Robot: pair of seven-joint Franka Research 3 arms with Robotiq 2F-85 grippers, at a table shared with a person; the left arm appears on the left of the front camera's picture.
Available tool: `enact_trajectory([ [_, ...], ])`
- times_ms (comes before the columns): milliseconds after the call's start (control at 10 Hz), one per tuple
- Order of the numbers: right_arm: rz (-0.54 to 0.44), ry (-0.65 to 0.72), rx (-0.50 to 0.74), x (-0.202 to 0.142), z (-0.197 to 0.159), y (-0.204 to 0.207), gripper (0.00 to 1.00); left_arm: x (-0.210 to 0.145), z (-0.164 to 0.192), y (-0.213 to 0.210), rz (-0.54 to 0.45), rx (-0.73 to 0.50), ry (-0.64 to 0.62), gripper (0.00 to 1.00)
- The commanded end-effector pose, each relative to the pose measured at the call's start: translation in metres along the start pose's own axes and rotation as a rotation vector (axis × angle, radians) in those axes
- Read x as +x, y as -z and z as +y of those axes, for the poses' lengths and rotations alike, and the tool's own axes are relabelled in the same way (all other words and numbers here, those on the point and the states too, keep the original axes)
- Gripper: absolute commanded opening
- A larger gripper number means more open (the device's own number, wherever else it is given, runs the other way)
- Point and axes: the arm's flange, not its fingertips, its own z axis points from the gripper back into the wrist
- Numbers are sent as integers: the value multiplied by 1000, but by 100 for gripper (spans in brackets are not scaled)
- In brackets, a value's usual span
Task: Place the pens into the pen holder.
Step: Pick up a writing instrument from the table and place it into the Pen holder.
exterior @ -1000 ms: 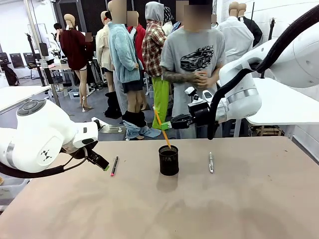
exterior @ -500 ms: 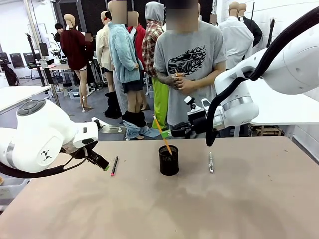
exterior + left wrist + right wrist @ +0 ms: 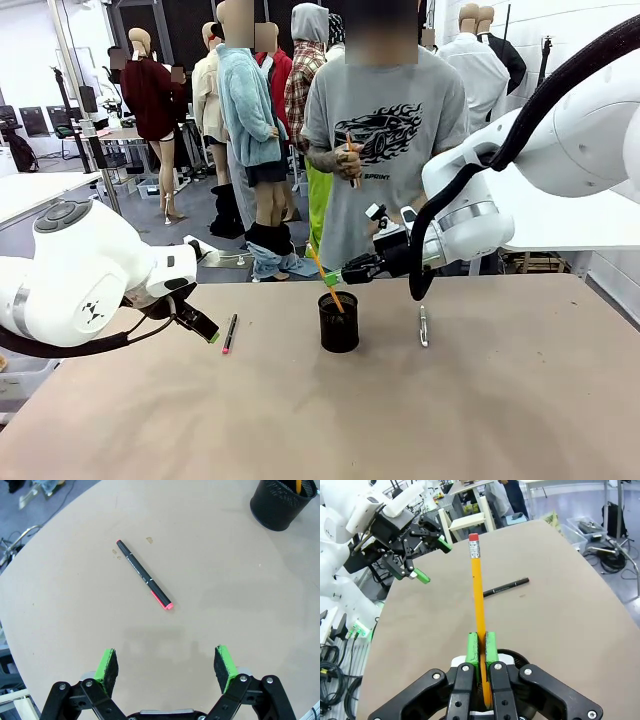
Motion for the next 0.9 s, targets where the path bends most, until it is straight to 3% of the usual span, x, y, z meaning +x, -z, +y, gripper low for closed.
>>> enact_trajectory([
  [0,6,32,0,3,-7,7,0,-1,2,0,-1,0,-4,100],
  [300,6,36,-5,1,-8,5,40,-1,2,0,-1,0,-4,100],
  [800,-26,33,-48,11,0,-15,40,-1,2,0,-1,0,-4,100],
])
